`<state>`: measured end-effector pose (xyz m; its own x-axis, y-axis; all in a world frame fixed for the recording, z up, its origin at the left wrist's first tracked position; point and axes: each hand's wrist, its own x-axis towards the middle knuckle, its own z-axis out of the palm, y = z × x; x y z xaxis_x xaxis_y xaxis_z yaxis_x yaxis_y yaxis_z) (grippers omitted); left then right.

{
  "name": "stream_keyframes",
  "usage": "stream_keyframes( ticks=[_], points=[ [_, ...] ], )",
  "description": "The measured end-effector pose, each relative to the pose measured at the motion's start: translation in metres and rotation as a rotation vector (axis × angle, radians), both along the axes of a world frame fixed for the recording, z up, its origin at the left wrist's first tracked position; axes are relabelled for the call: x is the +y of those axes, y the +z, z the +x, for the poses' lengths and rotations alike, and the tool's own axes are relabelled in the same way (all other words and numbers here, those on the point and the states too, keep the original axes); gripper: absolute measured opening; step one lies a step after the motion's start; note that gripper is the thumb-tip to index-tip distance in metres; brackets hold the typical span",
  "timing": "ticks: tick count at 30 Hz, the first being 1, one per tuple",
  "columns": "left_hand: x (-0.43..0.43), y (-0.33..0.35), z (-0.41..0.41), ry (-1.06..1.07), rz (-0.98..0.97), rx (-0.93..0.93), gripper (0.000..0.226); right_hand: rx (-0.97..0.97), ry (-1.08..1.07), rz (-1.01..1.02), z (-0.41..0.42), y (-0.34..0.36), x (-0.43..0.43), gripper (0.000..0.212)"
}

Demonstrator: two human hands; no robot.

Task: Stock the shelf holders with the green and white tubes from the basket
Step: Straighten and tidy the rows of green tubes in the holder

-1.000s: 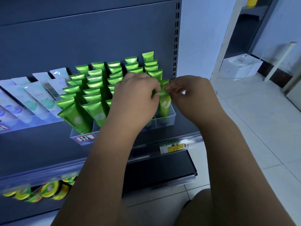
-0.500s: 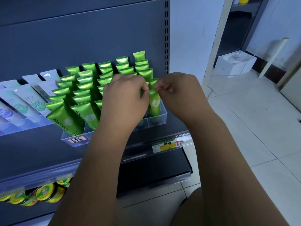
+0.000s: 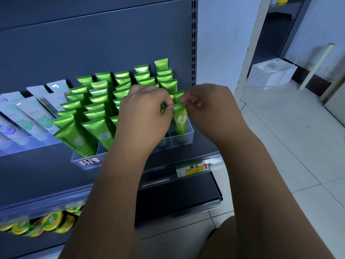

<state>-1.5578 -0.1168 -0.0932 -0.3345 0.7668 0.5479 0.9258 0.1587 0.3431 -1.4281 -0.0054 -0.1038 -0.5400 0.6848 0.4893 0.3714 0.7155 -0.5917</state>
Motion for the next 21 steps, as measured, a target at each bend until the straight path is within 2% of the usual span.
stream_keyframes(
  ticks=[15, 21],
  points=[
    [-0.001, 0.0, -0.002, -0.029, 0.037, 0.012, 0.006, 0.018, -0.009, -0.044, 0.005, 0.0, -0.004, 0.019],
    [-0.004, 0.002, -0.002, -0.031, 0.129, -0.049, 0.015, 0.038, -0.013, -0.043, 0.009, 0.004, -0.004, 0.016]
  ],
)
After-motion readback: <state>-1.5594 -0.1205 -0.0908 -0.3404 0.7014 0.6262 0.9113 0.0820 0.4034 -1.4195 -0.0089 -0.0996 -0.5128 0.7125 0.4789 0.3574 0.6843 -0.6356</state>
